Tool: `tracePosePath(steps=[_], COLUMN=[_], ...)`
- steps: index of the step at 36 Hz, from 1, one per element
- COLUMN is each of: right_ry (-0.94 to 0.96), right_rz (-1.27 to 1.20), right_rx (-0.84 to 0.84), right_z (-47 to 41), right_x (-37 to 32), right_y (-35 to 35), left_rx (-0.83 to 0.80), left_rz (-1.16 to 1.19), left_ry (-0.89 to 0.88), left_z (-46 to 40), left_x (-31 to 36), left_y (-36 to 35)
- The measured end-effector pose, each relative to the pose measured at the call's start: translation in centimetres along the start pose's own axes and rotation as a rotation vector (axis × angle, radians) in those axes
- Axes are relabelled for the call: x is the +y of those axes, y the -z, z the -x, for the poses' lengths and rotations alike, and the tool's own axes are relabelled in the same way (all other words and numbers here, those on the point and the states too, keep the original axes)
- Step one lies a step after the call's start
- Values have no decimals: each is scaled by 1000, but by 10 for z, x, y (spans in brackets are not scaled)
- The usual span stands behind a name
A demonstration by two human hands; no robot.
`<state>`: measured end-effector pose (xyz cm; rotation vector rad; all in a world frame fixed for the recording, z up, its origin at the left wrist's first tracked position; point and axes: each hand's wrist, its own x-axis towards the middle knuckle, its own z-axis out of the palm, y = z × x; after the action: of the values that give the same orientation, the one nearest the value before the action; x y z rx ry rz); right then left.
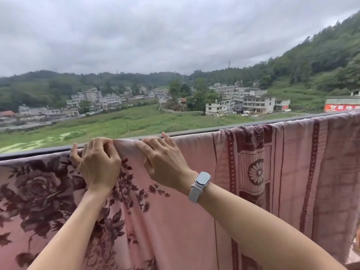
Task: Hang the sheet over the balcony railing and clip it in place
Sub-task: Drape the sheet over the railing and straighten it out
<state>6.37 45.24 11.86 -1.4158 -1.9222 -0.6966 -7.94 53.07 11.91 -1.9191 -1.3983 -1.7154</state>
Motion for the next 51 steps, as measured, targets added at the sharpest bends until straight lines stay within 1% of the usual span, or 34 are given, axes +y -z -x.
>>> tracePosePath(steps=[3, 6, 7, 9, 11, 14, 16, 18, 20, 22, 25, 29, 32, 38, 42, 44, 47, 51], right_ry=[79, 83, 66, 20, -50, -160, -226, -310, -391, -394, -347, -331, -358, -524, -630, -645, -635, -650], right_rz=[-69, -133, -133, -113, -81, -9, 53, 107, 168, 253, 312, 296, 308, 326, 367, 388, 377, 359], right_rx=[12, 66, 95, 167, 244, 352, 380, 356, 277, 189, 126, 132, 149, 230, 160, 115, 105, 108], right_z=[-2, 1, 4, 11, 20, 35, 47, 61, 76, 88, 100, 109, 116, 125, 132, 134, 139, 152], right_x=[-2, 3, 7, 17, 29, 55, 78, 103, 129, 149, 167, 181, 189, 223, 249, 257, 271, 295], right_y=[-3, -2, -1, 3, 11, 26, 38, 52, 64, 74, 86, 95, 99, 116, 131, 135, 141, 155], left_rx=[38, 42, 34, 5, -73, -222, -263, -258, -234, -210, -156, -112, -86, -108, -137, -162, -179, -300], left_rz=[-62, -94, -92, -62, -11, 46, 51, 36, 33, 24, -47, -78, -77, -101, -94, -64, 15, 66], left_ry=[32, 4, -51, -214, -365, -473, -504, -483, -423, -375, -385, -381, -355, -270, -158, -134, -246, -482], left_z=[2, 2, 4, 8, 16, 33, 44, 50, 50, 48, 47, 48, 47, 44, 44, 45, 48, 63], left_x=[-3, 5, 10, 27, 49, 85, 103, 114, 118, 117, 111, 104, 94, 87, 97, 109, 140, 194], left_y=[5, 9, 9, 8, 3, -10, -21, -32, -42, -50, -58, -62, -60, -53, -53, -55, -61, -76])
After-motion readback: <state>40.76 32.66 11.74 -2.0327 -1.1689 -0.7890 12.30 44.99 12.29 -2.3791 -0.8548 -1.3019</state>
